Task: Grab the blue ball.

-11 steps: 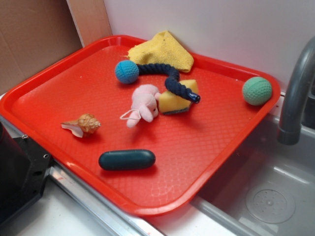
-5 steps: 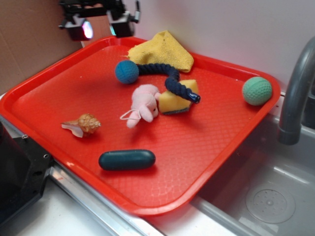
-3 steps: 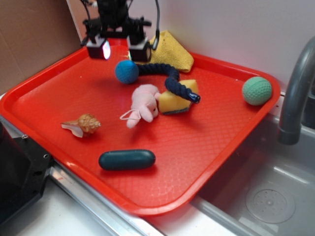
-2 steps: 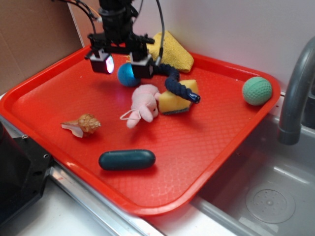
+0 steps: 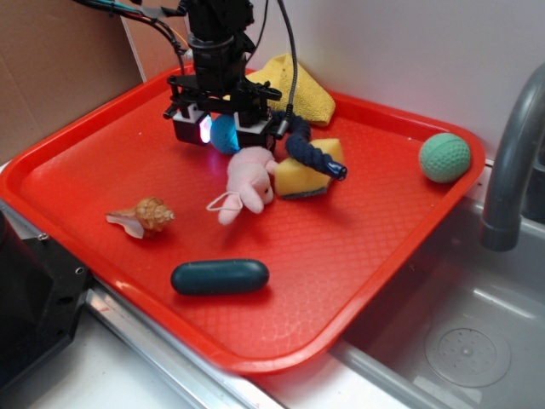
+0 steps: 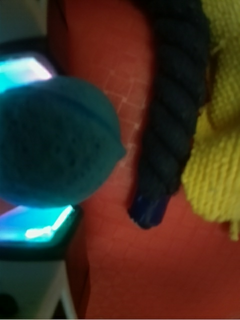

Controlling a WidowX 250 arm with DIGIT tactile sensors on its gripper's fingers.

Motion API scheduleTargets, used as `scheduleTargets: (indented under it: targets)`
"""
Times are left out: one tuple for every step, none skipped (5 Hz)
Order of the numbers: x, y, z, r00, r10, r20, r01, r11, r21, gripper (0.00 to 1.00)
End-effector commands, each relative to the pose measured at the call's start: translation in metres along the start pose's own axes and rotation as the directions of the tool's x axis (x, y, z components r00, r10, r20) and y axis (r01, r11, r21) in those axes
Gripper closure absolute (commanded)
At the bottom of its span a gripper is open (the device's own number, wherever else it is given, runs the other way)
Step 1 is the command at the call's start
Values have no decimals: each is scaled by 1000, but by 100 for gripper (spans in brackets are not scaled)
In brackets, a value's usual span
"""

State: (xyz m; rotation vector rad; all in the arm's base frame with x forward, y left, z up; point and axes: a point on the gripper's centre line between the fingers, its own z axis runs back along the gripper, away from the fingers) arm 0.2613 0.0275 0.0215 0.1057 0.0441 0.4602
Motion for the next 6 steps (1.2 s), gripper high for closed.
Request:
scheduleTargets:
  targets:
    - [-12, 68, 86, 982, -86, 171, 107, 987, -117, 100]
    - [-29, 101, 129, 975, -150, 167, 181, 965, -190, 100]
    - [-49, 133, 176, 985, -125, 121, 145, 973, -179, 100]
    - [-52, 143, 195, 984, -124, 130, 148, 970, -191, 100]
    - [-51, 131, 204, 975, -140, 174, 160, 981, -108, 100]
    - [-45, 126, 193, 982, -142, 125, 154, 984, -94, 100]
